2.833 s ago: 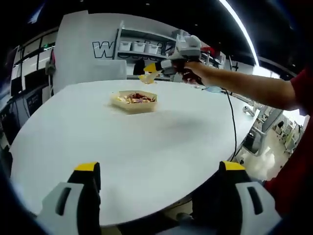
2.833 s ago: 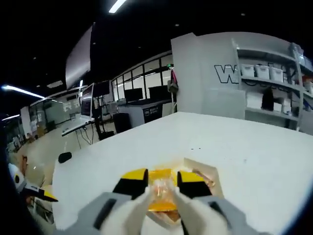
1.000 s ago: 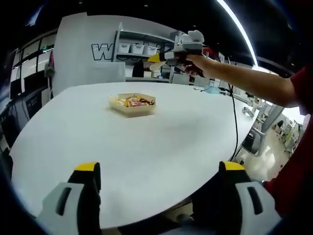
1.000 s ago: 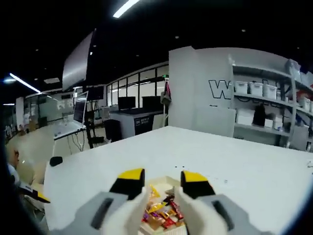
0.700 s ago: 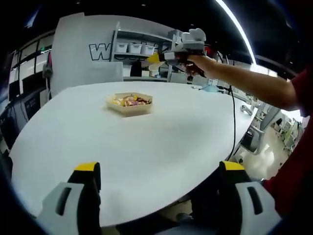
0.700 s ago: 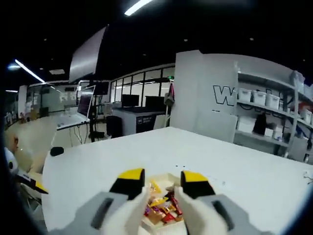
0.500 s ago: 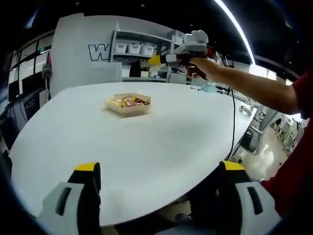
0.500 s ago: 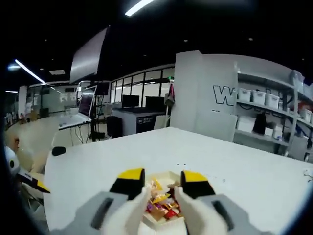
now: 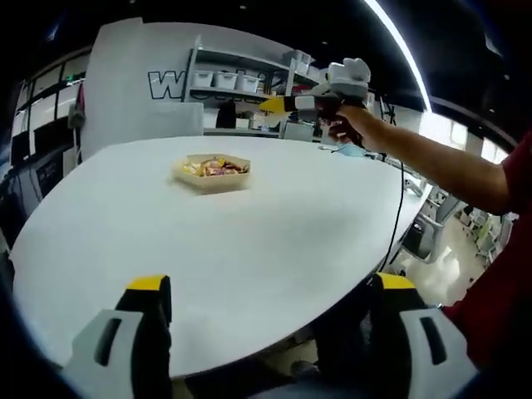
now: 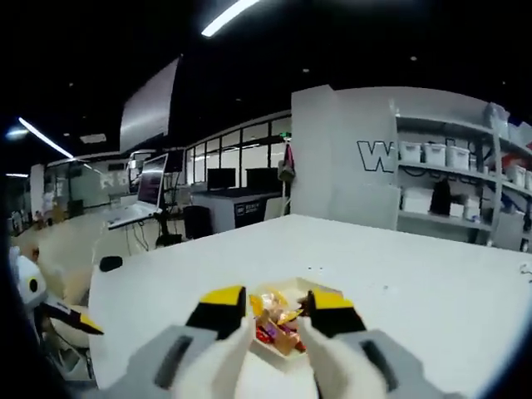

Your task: Place the target food into the container with the food tongs after gripping and lifting it, then release it inside without dropping or visibly crushing the food.

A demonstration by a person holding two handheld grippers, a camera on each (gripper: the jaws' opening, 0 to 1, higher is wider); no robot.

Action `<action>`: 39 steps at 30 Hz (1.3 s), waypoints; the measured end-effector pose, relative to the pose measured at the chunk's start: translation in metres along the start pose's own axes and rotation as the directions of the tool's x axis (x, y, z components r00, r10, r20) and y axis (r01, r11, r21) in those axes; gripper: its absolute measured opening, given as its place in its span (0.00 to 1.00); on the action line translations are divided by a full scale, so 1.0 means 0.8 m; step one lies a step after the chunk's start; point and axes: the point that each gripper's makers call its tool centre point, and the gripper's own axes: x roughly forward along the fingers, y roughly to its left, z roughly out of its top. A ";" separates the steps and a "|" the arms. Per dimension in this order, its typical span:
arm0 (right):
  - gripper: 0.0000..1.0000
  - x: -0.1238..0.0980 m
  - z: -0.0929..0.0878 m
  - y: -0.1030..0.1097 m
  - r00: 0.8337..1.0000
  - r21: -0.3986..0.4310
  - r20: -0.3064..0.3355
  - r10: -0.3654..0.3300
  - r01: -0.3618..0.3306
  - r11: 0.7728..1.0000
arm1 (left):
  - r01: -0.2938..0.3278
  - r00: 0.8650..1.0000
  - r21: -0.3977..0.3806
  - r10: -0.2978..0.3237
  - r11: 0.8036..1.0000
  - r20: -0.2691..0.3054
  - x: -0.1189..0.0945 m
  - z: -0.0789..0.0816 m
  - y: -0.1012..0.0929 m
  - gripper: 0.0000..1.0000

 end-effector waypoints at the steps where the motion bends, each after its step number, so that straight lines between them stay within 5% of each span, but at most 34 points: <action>1: 0.24 -0.001 -0.004 0.002 1.000 0.007 -0.002 0.007 -0.007 1.000 | 0.003 1.000 0.000 -0.003 1.000 0.000 0.000 0.000 -0.001 0.98; 16: 0.25 -0.028 -0.034 0.027 0.999 0.071 -0.006 0.048 -0.048 0.996 | 0.021 1.000 0.015 -0.020 1.000 -0.013 0.006 -0.001 -0.006 0.97; 26: 0.25 -0.031 -0.079 0.058 0.992 0.070 -0.052 0.112 -0.109 0.992 | 0.051 0.998 0.009 -0.051 0.999 -0.021 0.017 -0.002 -0.004 0.96; 39: 0.25 -0.053 -0.094 0.077 0.985 0.226 0.031 0.167 -0.170 0.959 | 0.111 0.994 -0.013 -0.111 0.994 -0.015 0.030 0.002 -0.005 0.95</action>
